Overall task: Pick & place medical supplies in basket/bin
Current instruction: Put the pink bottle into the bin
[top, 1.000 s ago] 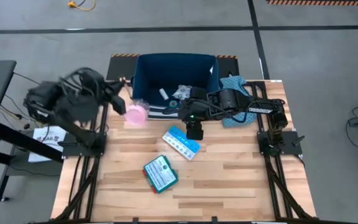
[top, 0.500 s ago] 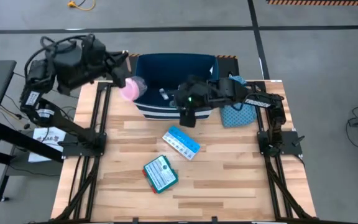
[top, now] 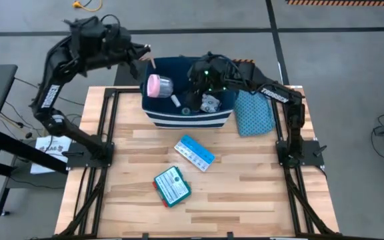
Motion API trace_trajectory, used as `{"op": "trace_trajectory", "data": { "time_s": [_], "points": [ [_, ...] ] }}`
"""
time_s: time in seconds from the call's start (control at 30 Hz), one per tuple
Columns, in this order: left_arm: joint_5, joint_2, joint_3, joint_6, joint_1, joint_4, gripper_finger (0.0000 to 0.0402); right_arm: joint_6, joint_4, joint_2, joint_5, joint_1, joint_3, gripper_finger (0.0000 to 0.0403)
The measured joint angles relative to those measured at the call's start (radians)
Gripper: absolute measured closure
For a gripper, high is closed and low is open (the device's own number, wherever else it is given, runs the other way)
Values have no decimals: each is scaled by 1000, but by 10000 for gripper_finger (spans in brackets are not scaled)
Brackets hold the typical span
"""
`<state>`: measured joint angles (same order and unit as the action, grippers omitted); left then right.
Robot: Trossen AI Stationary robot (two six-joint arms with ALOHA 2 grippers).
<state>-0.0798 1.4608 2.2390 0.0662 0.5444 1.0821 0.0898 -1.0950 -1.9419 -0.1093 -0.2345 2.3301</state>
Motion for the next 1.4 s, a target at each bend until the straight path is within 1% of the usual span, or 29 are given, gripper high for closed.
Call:
{"op": "trace_trajectory", "data": {
  "time_s": [0.17, 0.37, 0.5, 0.63, 0.8, 1.07, 1.27, 1.4],
  "points": [
    [85, 61, 0, 44, 69, -10, 401, -1, -14, 0, -1, -36, 0, 158],
    [106, 173, 0, 81, 121, -11, 401, -2, -56, -10, -4, -65, 0, 158],
    [158, 256, 0, 88, 152, -20, 401, -11, -61, -9, -4, -65, 0, 158],
    [188, 321, 0, 107, 178, 26, 402, -20, -72, -9, -3, -65, 0, 158],
    [194, 389, 0, 149, 182, 89, 402, -34, -107, -9, -4, -76, 0, 158],
    [142, 490, 0, 164, 190, 123, 399, -38, -104, -9, -3, -81, 0, 158],
    [131, 503, 0, 191, 195, 106, 386, -38, -124, -9, -4, -83, 0, 158],
    [129, 503, 0, 209, 205, 104, 368, -38, -128, -9, -3, -82, 0, 158]
  ]
}}
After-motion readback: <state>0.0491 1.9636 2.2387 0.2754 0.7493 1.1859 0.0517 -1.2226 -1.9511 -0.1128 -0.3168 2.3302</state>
